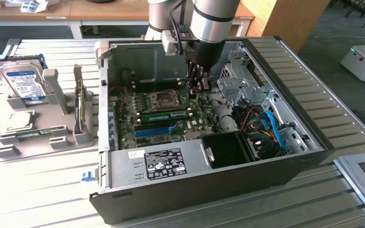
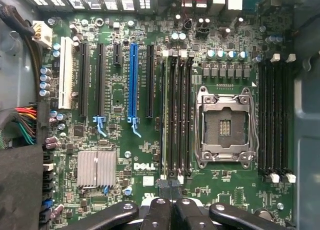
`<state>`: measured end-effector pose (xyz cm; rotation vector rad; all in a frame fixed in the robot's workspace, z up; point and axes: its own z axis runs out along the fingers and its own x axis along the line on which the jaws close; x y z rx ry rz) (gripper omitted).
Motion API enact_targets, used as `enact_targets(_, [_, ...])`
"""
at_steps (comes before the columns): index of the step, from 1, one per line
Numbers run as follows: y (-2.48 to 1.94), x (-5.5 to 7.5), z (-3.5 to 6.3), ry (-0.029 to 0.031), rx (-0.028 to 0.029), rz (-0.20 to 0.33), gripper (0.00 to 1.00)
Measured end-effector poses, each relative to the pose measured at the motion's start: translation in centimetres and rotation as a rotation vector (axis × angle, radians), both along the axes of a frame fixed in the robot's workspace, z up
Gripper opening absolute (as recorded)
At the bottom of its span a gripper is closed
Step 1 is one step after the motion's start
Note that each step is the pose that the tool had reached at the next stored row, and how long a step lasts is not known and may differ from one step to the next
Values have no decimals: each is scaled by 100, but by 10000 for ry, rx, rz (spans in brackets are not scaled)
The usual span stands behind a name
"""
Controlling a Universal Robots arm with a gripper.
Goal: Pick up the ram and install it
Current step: 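Press down the ram until it locks into place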
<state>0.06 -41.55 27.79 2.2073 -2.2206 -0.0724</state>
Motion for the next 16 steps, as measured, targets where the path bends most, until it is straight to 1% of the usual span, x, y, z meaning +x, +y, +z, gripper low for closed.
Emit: enact_targets(16, [0,0,-133,0,-1,0,10])
